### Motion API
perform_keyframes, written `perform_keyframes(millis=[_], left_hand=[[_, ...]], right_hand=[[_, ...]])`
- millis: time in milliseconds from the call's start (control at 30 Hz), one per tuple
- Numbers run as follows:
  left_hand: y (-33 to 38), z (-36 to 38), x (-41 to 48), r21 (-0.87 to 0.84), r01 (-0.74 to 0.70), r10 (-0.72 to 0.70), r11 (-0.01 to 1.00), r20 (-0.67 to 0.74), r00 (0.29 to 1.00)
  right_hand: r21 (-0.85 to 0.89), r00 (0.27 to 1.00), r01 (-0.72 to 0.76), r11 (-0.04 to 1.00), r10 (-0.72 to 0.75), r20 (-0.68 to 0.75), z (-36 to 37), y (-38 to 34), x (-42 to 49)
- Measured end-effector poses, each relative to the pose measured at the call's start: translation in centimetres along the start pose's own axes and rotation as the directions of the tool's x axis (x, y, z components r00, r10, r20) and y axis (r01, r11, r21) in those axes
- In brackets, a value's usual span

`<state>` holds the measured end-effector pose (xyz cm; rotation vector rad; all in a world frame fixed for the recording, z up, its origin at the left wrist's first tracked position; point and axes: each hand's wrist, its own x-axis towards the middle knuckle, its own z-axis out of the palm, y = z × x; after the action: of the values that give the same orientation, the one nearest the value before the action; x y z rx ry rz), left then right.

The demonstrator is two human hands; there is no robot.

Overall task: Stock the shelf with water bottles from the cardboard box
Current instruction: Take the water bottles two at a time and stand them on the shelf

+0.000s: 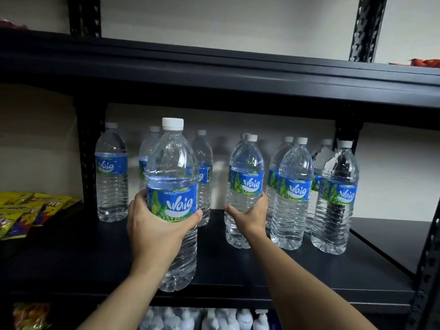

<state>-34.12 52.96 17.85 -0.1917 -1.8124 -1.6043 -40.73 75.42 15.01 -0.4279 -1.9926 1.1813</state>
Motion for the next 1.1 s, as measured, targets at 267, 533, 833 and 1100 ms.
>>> perform_keyframes(millis=[267, 533, 833, 1100], left_hand=[[-0.2, -0.8, 0.4, 0.006, 0.015, -0.015, 1.000, 0.011, 1.000], [-0.5, 0.6, 1.8, -0.001, -0.025, 0.025, 1.000, 0.097, 0.995], [-0.3, 5.4, 2.3, 0.008, 0.017, -0.018, 1.000, 0.179, 0.984], [-1.8, 9.6, 5.4, 0.006, 0.064, -0.063, 0.998, 0.243, 0.968]], right_hand=[[-0.035, 0.995, 0.012, 0.999, -0.008, 0.098, -0.7, 0.6, -0.7], [-0.515, 0.892, 0.123, 0.848, 0.133, 0.432, -3.5, 6.7, -3.1], [-0.650, 0.915, 0.232, 0.724, 0.064, 0.398, -3.3, 7.7, -3.6], [-0.709, 0.890, 0.211, 0.673, 0.168, 0.424, -3.6, 6.7, -3.8]])
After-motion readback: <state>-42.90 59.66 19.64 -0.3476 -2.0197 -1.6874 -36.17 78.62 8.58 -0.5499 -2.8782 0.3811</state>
